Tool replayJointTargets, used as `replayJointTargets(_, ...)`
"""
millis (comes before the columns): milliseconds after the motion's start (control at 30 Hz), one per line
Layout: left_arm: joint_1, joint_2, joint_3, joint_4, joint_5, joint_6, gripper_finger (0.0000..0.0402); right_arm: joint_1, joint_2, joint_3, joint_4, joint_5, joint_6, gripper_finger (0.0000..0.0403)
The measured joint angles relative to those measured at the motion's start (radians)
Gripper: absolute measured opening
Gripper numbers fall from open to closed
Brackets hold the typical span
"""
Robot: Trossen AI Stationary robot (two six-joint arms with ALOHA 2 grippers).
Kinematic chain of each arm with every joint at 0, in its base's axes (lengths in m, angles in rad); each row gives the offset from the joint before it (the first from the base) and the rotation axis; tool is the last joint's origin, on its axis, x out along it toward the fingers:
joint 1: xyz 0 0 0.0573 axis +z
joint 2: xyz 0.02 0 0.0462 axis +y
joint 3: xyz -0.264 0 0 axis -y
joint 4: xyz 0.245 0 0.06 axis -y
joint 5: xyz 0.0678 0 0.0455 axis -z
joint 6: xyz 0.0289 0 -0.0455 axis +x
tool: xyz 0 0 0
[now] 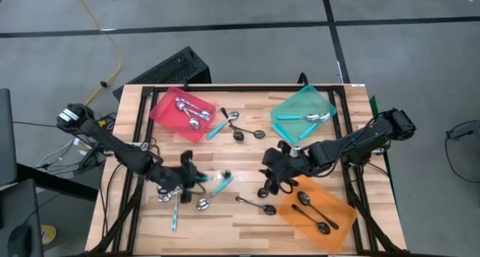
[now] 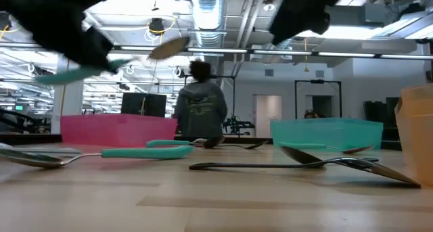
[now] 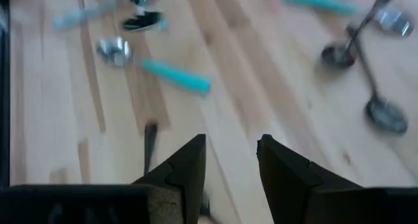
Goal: Sort silverware by color (type)
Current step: Put the blue spoon into the blue bin
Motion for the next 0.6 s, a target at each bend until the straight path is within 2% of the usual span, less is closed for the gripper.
replayJointTargets(100, 0.025, -0.07, 0.0, 0.059, -0.145, -0.009, 0.0038, 0.0, 0.0, 0.0, 0.087, 0.072, -0.036, 0.0159)
replayJointTargets(167, 0.045, -0.12, 0.001, 0.157, -0.204, 0.027, 0.004, -0.005, 0.0, 0.0, 0.146, 0.111, -0.085, 0.0159)
replayJointTargets(400, 0.1, -0.239, 0.003, 0.469, -0.2, 0.191, 0.0037, -0.051, 0.0, 0.0, 0.44, 0.117, -0.386, 0.0159)
replayJointTargets(500, 0.111, -0.247, 0.004, 0.541, -0.205, 0.28, 0.0039, -0.096, 0.0, 0.0, 0.592, 0.116, -0.419, 0.0159)
replayJointTargets(600, 0.121, -0.235, 0.004, 0.548, -0.253, 0.315, 0.0038, -0.144, 0.0, 0.0, 0.738, 0.104, -0.42, 0.0162)
